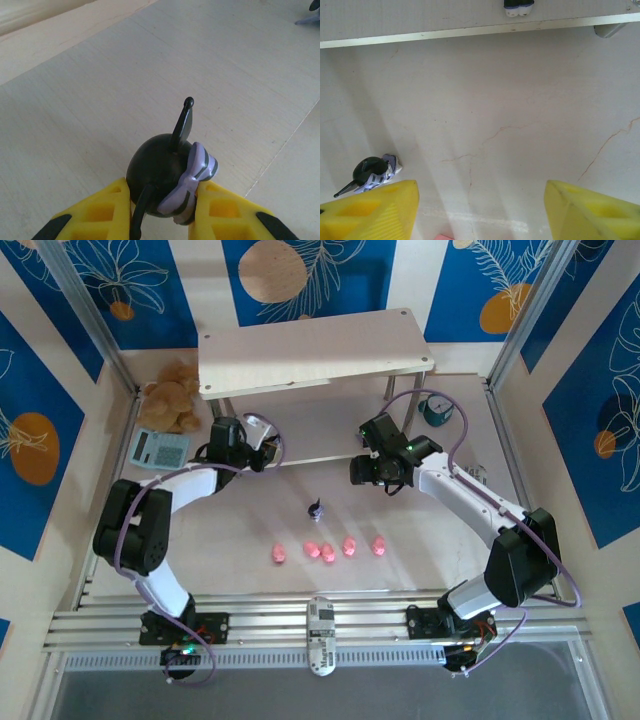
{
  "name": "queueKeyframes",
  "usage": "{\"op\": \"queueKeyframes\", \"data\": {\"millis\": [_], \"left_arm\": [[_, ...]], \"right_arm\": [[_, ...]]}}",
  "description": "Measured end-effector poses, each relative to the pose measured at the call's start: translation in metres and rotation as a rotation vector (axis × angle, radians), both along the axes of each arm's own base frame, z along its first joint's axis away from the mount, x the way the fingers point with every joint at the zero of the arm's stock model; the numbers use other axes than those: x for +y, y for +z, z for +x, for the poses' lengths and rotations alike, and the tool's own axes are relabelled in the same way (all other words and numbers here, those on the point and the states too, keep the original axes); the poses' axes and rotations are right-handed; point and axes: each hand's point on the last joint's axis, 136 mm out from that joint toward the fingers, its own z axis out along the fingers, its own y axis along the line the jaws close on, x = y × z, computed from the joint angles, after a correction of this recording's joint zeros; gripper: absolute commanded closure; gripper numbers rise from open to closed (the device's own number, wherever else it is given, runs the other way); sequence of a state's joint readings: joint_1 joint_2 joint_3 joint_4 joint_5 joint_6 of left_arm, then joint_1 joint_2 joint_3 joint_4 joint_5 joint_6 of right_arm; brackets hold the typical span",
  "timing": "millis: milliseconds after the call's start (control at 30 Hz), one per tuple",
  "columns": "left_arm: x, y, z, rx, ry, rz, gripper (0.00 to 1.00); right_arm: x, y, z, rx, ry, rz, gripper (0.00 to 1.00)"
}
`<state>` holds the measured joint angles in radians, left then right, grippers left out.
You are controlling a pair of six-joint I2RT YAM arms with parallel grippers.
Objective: Place and organize the plastic toys onto the shelf
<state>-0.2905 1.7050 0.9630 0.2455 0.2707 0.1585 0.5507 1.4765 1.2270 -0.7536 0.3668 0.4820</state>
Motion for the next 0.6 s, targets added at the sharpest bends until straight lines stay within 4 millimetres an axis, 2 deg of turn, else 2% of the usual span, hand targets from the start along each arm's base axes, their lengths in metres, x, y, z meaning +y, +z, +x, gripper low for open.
{"op": "queueKeyframes", "data": {"millis": [167,600], "left_arm": [[-0.0014,0.0019,0.0003,0.001,-0.012,0.001,0.93],[-0.0018,-0.0033,0.0013,0.022,-0.039,0.048,0.92]], "right_arm": [[0.0006,0.0024,0.0009,-0.004,0.000,0.002,0.32],[0.0037,0.0014,0.0015,-0.001,0.006,0.001,0.32]]}}
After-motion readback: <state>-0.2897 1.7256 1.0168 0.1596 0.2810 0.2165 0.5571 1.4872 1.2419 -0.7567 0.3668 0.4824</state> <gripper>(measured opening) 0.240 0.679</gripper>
